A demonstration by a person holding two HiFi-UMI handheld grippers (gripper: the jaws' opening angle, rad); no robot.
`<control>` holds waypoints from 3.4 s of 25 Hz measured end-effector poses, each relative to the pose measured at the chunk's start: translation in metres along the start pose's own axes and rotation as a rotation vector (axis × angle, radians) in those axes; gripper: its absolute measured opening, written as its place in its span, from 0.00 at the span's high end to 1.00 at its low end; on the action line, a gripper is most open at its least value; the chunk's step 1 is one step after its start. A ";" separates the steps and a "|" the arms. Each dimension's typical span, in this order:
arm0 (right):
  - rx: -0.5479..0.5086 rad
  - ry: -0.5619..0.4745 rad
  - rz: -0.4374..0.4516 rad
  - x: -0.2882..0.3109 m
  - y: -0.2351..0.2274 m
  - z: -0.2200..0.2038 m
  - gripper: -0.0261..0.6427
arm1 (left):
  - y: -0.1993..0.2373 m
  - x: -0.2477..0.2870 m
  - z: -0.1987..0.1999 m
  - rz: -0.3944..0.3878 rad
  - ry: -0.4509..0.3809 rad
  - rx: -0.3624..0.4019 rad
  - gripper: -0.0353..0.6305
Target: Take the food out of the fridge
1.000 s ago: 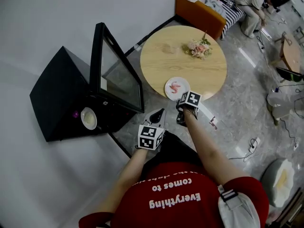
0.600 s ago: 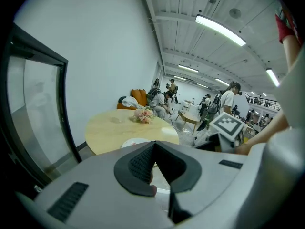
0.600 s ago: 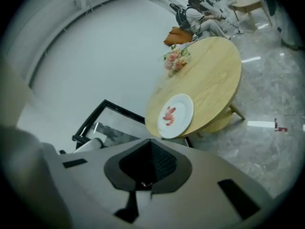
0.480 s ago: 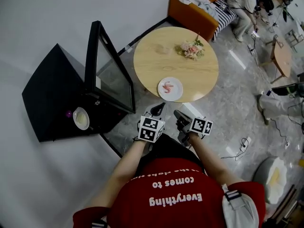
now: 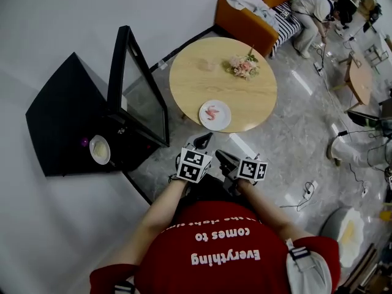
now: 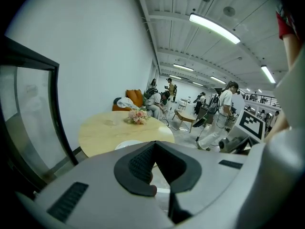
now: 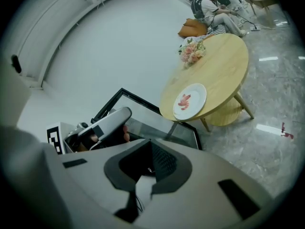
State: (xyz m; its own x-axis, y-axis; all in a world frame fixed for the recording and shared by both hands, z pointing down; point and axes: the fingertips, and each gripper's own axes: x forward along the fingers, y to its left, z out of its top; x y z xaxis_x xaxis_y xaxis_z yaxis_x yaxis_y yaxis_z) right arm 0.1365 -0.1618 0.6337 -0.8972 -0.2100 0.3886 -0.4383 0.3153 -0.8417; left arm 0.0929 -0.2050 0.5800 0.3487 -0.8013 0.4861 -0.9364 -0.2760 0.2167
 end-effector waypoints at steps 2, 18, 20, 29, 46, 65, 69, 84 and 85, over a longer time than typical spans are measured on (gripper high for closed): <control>-0.006 0.006 -0.002 -0.001 0.000 -0.002 0.94 | -0.001 -0.004 -0.002 0.006 -0.004 -0.003 0.94; -0.159 0.246 0.294 0.052 0.077 -0.038 0.94 | 0.043 -0.112 -0.027 0.308 -0.140 -0.174 0.94; -0.164 0.319 0.367 0.066 0.097 -0.053 0.94 | 0.056 -0.136 -0.037 0.380 -0.155 -0.210 0.94; -0.219 0.693 0.586 0.122 0.159 -0.143 0.94 | 0.091 -0.256 -0.109 0.746 -0.205 -0.449 0.94; -0.123 0.930 0.447 0.257 0.191 -0.213 0.74 | 0.156 -0.341 -0.145 1.057 -0.298 -0.599 0.94; 0.151 0.664 0.054 0.438 0.169 -0.293 0.72 | 0.195 -0.382 -0.188 0.925 -0.229 -0.620 0.94; 0.128 0.625 0.017 0.455 0.163 -0.294 0.72 | 0.189 -0.386 -0.203 0.911 -0.221 -0.647 0.94; 0.209 0.555 0.025 0.466 0.157 -0.295 0.92 | 0.173 -0.389 -0.225 0.842 -0.174 -0.664 0.94; 0.209 0.559 0.032 0.465 0.157 -0.295 0.92 | 0.173 -0.388 -0.227 0.839 -0.171 -0.663 0.94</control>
State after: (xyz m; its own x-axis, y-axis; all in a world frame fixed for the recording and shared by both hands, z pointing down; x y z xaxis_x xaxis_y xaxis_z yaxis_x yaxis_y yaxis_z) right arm -0.3655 0.0632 0.7930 -0.8272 0.3331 0.4525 -0.4415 0.1129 -0.8901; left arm -0.1958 0.1787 0.6206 -0.4514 -0.6788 0.5792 -0.6485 0.6954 0.3096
